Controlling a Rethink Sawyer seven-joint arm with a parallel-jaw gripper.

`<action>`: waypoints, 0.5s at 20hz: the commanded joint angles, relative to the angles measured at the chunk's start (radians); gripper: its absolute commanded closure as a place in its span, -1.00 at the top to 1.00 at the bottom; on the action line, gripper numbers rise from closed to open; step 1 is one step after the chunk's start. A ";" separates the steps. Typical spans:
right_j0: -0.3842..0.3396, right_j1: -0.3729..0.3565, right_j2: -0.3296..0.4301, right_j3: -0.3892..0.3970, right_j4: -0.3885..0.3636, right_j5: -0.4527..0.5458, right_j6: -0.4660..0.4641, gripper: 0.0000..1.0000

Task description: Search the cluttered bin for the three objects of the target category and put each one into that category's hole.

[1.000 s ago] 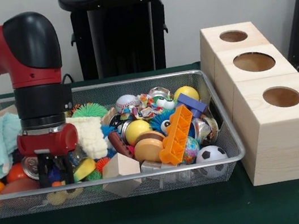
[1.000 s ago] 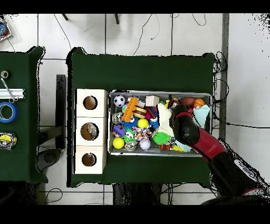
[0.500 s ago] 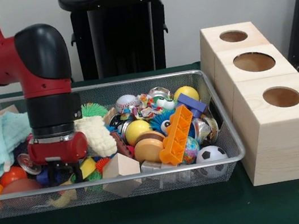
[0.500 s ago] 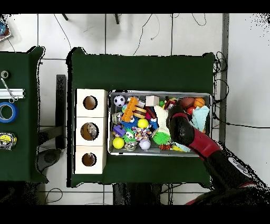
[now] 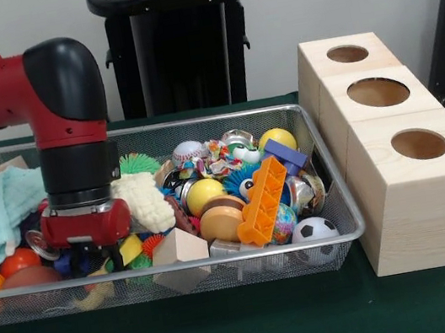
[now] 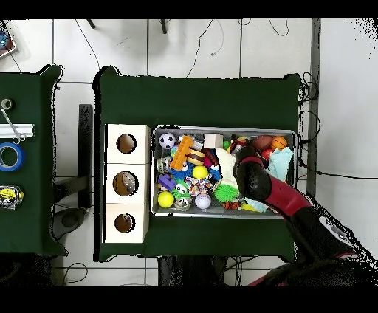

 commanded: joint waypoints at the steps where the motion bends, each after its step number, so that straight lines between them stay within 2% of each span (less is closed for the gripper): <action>1: 0.113 0.288 -0.114 -0.215 0.061 0.275 0.040 1.00; 5: 0.180 0.225 -0.219 -0.208 0.087 0.388 0.064 1.00; 10: 0.229 0.228 -0.287 -0.256 0.084 0.485 0.070 1.00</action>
